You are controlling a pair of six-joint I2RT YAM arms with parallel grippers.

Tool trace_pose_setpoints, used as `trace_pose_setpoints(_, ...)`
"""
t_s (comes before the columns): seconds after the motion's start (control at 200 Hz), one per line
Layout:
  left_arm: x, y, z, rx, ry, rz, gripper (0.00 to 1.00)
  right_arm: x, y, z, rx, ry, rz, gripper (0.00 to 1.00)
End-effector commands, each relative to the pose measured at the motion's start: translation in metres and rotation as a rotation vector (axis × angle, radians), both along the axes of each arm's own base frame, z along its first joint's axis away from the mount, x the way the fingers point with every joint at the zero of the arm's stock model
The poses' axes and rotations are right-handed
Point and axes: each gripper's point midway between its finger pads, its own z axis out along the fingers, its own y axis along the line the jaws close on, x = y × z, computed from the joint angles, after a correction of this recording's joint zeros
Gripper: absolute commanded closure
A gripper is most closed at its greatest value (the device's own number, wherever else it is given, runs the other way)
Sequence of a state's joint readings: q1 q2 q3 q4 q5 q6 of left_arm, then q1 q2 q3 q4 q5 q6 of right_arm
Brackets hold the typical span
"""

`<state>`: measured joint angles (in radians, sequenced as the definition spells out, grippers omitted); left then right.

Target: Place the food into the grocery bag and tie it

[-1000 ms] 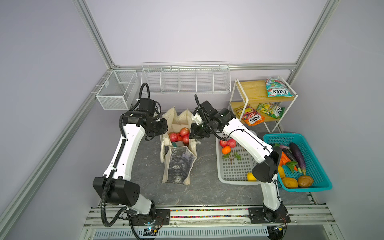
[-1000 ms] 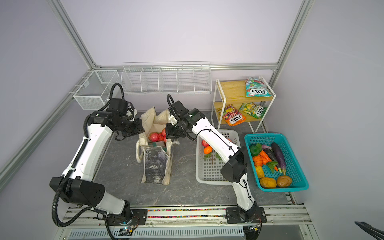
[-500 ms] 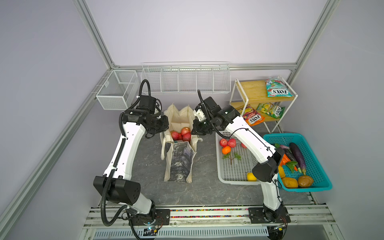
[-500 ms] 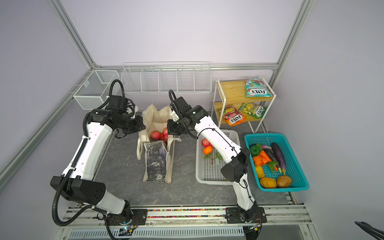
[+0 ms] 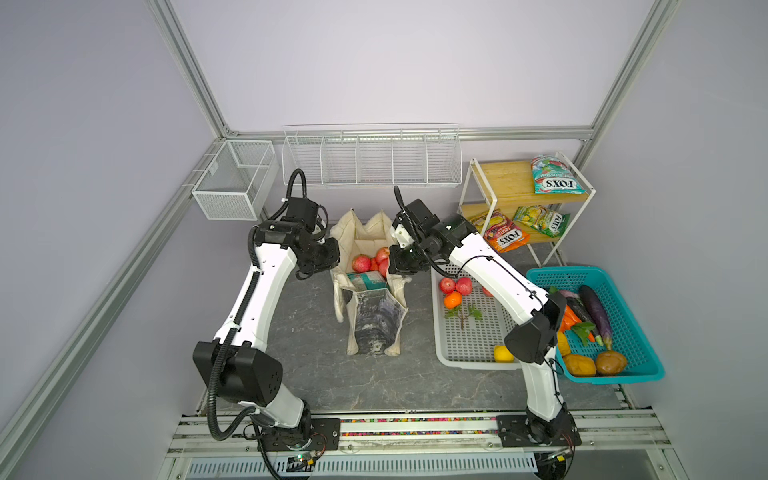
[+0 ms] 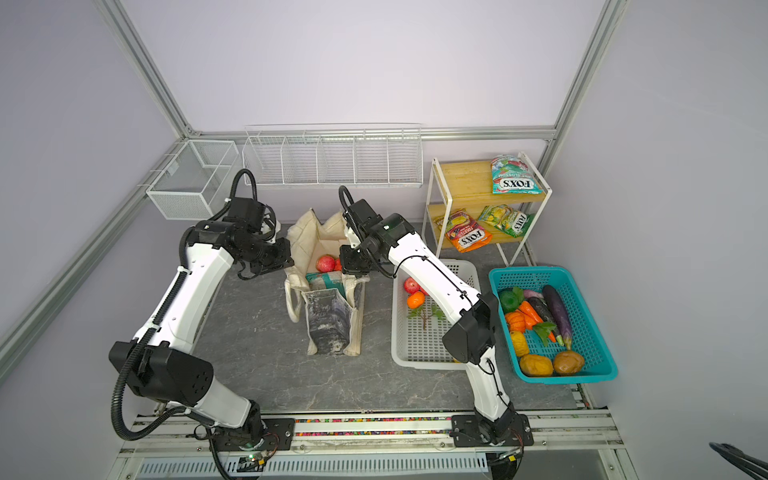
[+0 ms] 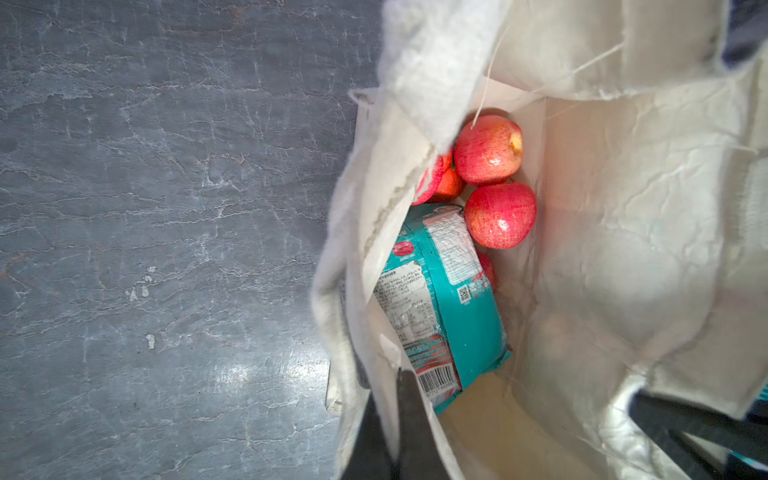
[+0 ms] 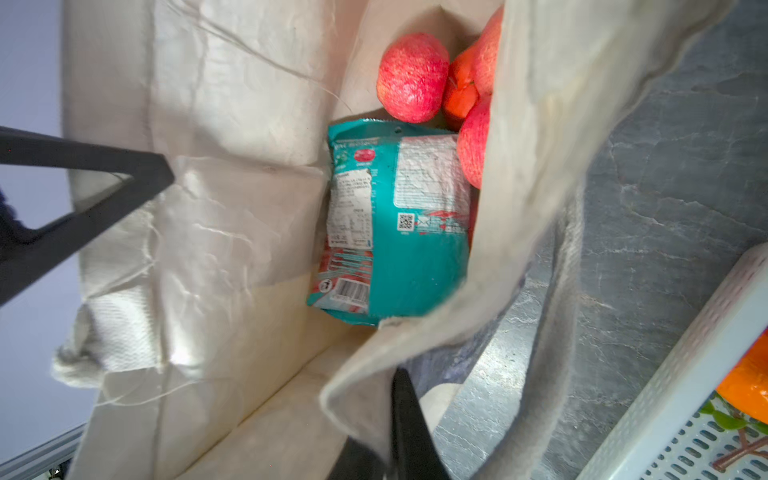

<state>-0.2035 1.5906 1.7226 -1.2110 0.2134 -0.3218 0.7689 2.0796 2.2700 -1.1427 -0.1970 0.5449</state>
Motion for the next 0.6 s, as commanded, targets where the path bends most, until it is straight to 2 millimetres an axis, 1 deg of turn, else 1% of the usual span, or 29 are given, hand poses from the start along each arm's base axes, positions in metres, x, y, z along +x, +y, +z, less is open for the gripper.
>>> trace_pose_setpoints(0.0, 0.000, 0.002, -0.003, 0.024, 0.015, 0.008, 1.00, -0.001, -0.001, 0.009, 0.015, -0.026, 0.008, 0.85)
trace_pose_setpoints(0.055, 0.001, 0.004, -0.002, 0.032, 0.015, 0.011, 0.99, 0.001, 0.000, 0.012, 0.023, -0.032, 0.007, 0.81)
trace_pose_setpoints(0.17, 0.002, 0.006, 0.005, 0.044, -0.004, 0.019, 0.87, 0.001, 0.003, 0.016, 0.035, -0.037, 0.011, 0.73)
trace_pose_setpoints(0.435, 0.003, 0.009, 0.021, 0.043, -0.051, 0.042, 0.61, 0.003, 0.001, 0.018, 0.034, -0.049, 0.010, 0.63)
trace_pose_setpoints(0.595, 0.001, 0.014, 0.030, 0.056, -0.074, 0.062, 0.51, 0.005, -0.004, 0.020, 0.021, -0.065, 0.005, 0.54)
